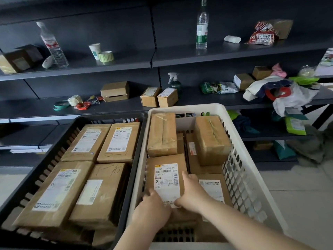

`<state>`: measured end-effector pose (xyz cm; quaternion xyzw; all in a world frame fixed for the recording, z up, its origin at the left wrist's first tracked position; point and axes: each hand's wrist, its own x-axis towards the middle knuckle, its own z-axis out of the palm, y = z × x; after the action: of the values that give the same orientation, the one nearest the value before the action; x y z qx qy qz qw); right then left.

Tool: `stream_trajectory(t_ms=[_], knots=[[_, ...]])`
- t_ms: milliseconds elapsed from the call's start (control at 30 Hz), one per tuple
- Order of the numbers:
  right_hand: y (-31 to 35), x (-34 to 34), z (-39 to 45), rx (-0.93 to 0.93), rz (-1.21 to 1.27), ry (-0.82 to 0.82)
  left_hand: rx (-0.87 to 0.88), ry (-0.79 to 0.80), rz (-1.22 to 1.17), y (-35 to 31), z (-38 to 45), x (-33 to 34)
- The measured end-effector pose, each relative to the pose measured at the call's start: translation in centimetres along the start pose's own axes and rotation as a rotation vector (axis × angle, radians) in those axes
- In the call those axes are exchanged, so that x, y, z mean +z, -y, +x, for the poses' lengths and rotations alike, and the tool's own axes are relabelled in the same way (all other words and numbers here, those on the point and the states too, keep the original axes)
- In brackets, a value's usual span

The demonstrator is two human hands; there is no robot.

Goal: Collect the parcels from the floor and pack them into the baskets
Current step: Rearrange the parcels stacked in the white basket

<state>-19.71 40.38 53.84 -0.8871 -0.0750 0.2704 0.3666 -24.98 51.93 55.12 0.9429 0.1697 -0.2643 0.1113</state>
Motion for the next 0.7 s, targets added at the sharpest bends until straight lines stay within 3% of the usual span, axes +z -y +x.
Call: stream_trajectory(t_ms=[100, 167, 267, 367, 467, 600, 700], knots=[[-0.8, 0.3, -0.3, -0.064, 0.024, -0.009, 0.003, -0.046, 0.205, -0.8, -0.1, -0.6], [-1.0, 0.2, -0.2, -0.122, 0.008, -0.002, 0.076, -0.143, 0.195, -1.9, -0.1, -1.6], [-0.6, -1.3, 1.0, -0.141, -0.051, 0.030, 0.215, -0.362, -0.076, -2.6, 1.5, -3.7], [0.6, -4.2, 3.8, -0.085, 0.045, -0.109, 0.288, -0.543, -0.422, -2.2, 5.2, -6.2], [2.7, -5.8, 7.5, -0.083, 0.119, -0.225, 0.179, -0.416, -0.712, -2.5, 8.9, -8.3], [4.8, -4.9, 11.8, -0.136, 0.016, -0.269, 0.101, -0.337, -0.621, -3.6, 11.4, -9.4], [4.9, -4.1, 13.3, -0.099, -0.268, -0.221, 0.063, -0.303, -0.659, -4.0, 12.2, -9.9]])
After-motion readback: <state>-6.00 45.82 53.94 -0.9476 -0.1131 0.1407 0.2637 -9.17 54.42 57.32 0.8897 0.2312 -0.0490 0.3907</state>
